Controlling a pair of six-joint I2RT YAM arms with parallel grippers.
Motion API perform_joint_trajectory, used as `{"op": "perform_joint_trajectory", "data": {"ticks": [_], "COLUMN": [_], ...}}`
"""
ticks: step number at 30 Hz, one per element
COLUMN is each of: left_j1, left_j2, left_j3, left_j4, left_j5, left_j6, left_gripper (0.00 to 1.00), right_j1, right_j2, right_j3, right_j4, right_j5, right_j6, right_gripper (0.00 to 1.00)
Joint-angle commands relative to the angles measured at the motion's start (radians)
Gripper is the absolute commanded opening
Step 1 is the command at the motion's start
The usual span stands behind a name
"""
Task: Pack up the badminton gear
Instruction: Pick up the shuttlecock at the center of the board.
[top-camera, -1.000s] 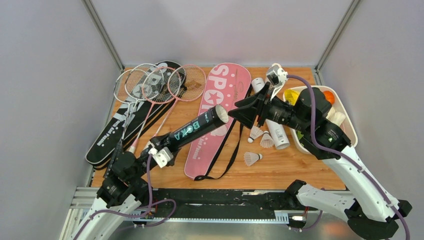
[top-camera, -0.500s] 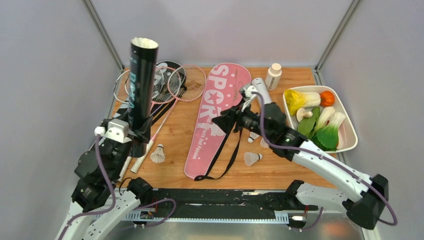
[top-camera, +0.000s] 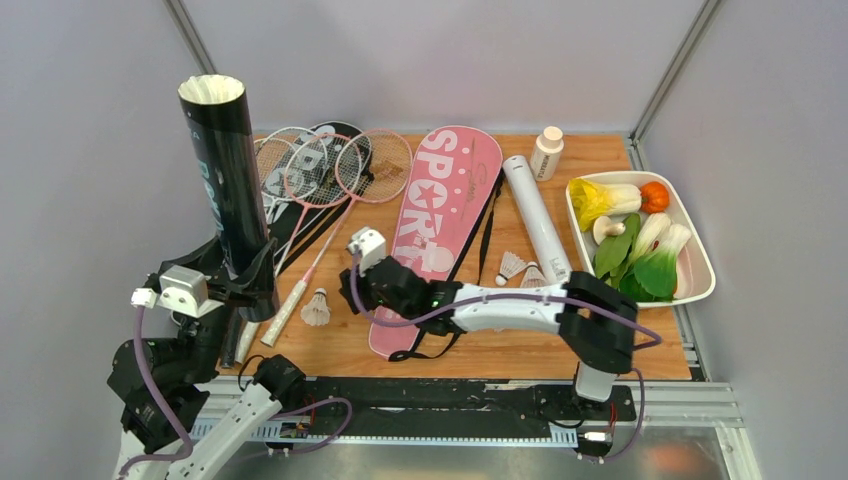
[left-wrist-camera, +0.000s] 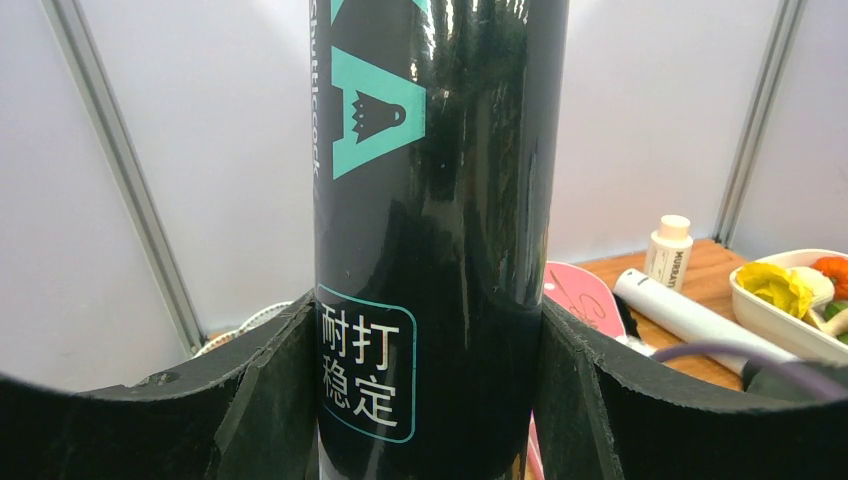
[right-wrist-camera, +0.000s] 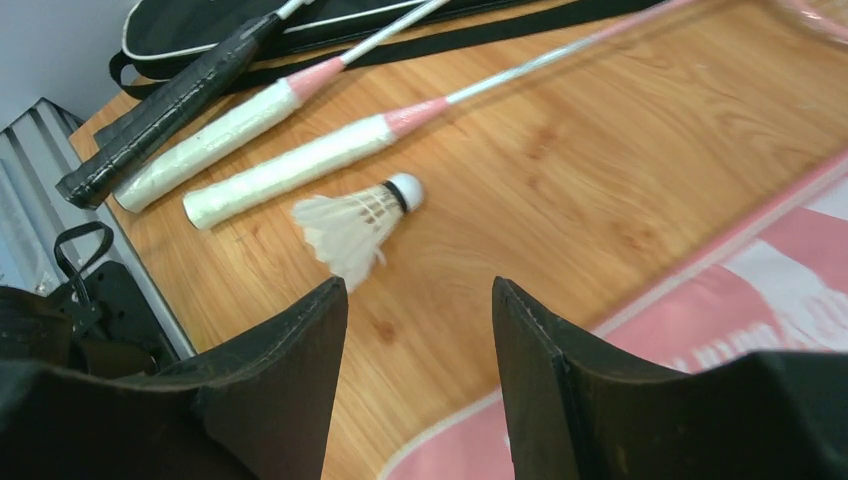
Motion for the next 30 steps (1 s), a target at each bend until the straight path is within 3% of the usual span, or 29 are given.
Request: {"op": "perform_joint_trajectory", "data": {"ticks": [1, 8, 15, 21, 27, 30], "left_j1": [-0.001, -0.001, -0.001, -0.002, -0.001, -0.001], "left_j2": [-0.013, -0.04, -0.051, -0.057, -0.061, -0.069], "left_j3": [0.04, 0.034, 0.021, 0.026, 0.01, -0.01], "left_j4": [0.013, -0.026, -0.026, -0.031, -0.041, -0.041], "left_j5": [0.008, -0.005, -0.016, -0.017, -0.008, 0.001], "left_j6": [-0.001, 0.024, 0.056, 0.064, 0.067, 0.073], "left_gripper": [0.0, 0.0, 0.0, 0.0, 0.0, 0.0], "right_j1": [0.077, 0.129, 0.155, 0.155, 0.154, 0.152], "right_j2": [0.147, 0.302, 0.422, 0.503, 0.547, 0.543], "right_j3": [0.165, 0.208, 0.27, 0.322, 0.349, 0.337], "right_j4": [0.05, 0.142, 0.142, 0.144, 0.179, 0.223], "right_j5": [0.09, 0.055, 0.166, 0.221, 0.28, 0.284], "right_j6": [0.014, 0.03, 0.031, 0.048, 0.037, 0.012], "right_gripper": [0.58, 0.58, 0.58, 0.51, 0.38, 0.17]}}
